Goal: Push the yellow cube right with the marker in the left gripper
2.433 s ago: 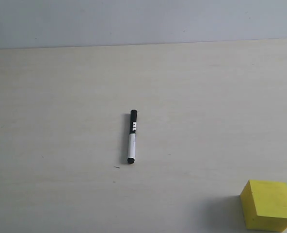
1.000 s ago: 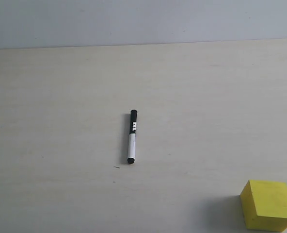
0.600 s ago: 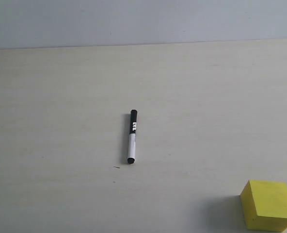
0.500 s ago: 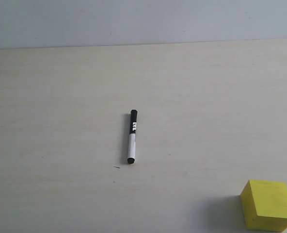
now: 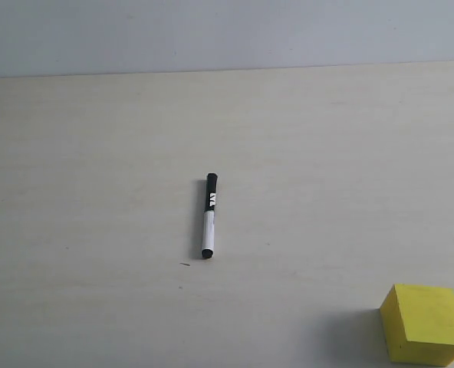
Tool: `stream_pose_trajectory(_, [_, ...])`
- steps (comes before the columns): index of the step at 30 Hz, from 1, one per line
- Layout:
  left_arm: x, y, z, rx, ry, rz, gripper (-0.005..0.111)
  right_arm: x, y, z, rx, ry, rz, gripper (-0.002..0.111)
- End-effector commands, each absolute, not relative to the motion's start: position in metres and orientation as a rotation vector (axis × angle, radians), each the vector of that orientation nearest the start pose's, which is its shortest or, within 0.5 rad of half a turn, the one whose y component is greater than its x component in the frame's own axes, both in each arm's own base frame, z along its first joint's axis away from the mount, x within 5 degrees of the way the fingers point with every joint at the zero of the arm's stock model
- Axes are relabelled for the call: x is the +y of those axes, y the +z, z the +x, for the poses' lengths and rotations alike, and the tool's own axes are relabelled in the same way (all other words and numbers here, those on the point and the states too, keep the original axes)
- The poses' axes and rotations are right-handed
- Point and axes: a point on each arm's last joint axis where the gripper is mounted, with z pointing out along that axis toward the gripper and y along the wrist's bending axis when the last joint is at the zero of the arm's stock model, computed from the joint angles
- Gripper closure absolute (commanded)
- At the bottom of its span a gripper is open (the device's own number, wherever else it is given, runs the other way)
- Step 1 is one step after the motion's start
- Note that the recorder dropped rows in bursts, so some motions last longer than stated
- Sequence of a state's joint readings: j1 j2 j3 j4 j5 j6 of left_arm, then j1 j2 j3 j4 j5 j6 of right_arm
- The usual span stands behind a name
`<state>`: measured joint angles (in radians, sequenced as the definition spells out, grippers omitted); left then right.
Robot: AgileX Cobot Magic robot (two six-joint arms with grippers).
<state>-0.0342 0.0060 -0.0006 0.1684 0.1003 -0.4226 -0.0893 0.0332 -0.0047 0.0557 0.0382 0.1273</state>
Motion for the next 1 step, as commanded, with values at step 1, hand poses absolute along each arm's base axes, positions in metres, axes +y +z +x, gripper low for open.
stream_pose_trajectory(1, [-0.0003, 0.2046, 0.0565, 1.571, -0.207, -0.186, 0.107, -0.0054, 0.2098, 0.0582, 1.516, 0.068, 0.207, 0.108])
